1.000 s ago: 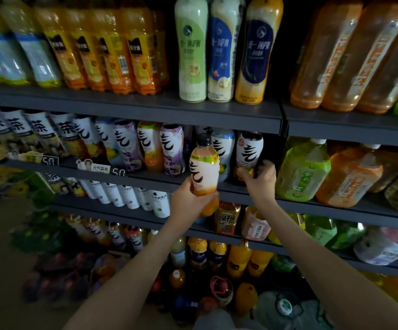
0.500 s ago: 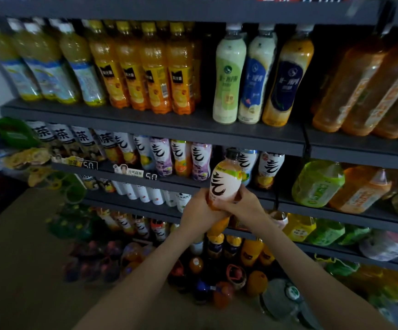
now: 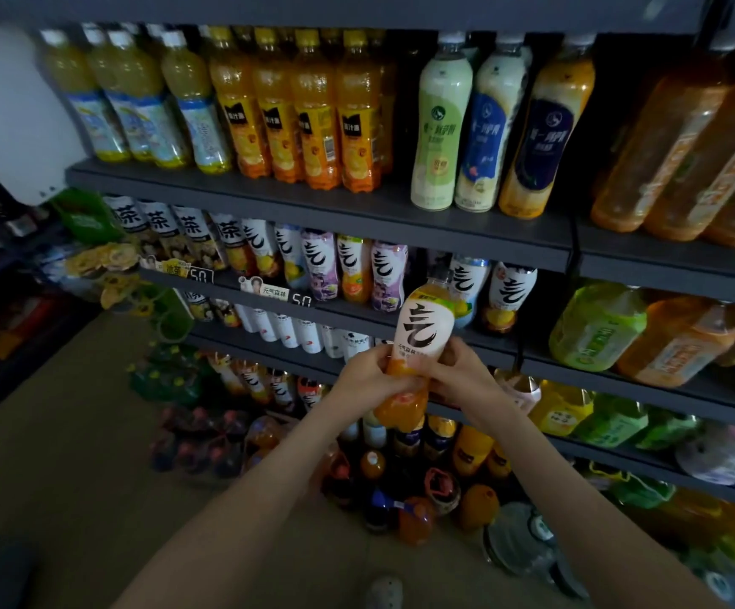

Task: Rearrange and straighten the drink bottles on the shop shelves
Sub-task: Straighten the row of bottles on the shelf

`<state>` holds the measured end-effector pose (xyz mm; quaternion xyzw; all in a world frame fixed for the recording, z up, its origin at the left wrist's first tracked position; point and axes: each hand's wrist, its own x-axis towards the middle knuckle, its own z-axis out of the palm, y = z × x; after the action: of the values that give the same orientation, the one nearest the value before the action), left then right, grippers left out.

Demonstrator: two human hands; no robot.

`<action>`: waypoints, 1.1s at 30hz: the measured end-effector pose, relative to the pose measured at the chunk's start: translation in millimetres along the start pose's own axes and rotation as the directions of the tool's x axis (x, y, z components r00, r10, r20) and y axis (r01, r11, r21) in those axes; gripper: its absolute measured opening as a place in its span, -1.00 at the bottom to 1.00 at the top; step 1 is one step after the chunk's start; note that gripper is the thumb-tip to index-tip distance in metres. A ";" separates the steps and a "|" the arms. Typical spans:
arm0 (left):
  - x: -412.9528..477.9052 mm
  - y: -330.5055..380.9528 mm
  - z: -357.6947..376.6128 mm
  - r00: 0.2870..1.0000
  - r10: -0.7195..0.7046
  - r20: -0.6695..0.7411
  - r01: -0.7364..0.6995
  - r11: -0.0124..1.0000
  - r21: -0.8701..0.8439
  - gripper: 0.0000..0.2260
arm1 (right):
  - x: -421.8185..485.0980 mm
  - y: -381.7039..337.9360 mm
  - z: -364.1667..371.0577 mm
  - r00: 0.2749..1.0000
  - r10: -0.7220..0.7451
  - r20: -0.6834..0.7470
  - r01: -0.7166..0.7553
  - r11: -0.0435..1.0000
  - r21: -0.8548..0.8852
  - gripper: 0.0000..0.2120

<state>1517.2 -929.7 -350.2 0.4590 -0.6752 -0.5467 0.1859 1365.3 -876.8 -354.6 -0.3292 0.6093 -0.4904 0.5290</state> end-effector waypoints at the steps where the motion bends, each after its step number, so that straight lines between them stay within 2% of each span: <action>1: -2.8 -2.3 -1.5 1.000 -0.008 -0.026 0.008 1.000 -0.006 -0.58 | 0.1 1.0 4.4 1.000 0.010 0.007 -0.010 1.000 -0.017 -0.37; 4: -8.7 -6.1 -7.9 0.999 -0.002 -0.051 0.000 0.999 -0.036 -0.62 | 0.4 1.2 19.0 0.999 0.037 0.009 -0.036 0.997 -0.071 -0.27; 9: -4.6 -10.1 -22.1 0.999 0.038 -0.020 -0.037 0.999 0.032 -0.60 | 6.1 -1.8 32.8 0.998 0.028 -0.052 -0.033 0.995 -0.095 -0.41; 13: 9.2 -12.5 -32.9 0.998 0.057 -0.013 -0.055 0.992 0.116 -0.64 | 16.0 -2.5 42.6 0.993 0.042 -0.112 -0.044 0.999 -0.015 -0.47; 18: 28.9 -18.0 -51.9 0.995 0.099 0.005 -0.096 0.954 0.283 -0.59 | 33.7 -7.0 63.7 0.996 -0.003 -0.087 0.000 0.999 -0.036 -0.67; 24: 53.0 -30.3 -71.5 0.988 0.103 0.116 -0.132 0.950 0.283 -0.56 | 53.1 -5.8 79.6 0.970 0.048 -0.240 -0.078 0.990 -0.118 -0.78; 27: 63.5 -32.6 -76.3 0.977 0.109 0.183 -0.159 0.943 0.291 -0.54 | 58.2 -0.8 82.8 0.946 0.049 -0.321 -0.090 0.989 -0.114 -0.75; 31: 70.6 -33.6 -78.2 0.939 0.083 0.332 -0.136 0.981 0.139 -0.51 | 52.6 -1.9 79.7 0.927 0.037 -0.372 -0.081 0.991 -0.104 -0.73; 33: 70.2 -33.5 -77.7 0.925 0.089 0.369 -0.135 0.986 0.099 -0.55 | 48.2 -0.6 75.5 0.924 0.026 -0.381 -0.070 0.992 -0.104 -0.66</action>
<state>1553.8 -1031.0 -372.4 0.3212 -0.7554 -0.5679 0.0603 1427.5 -940.2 -366.5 -0.2434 0.7352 -0.4956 0.3933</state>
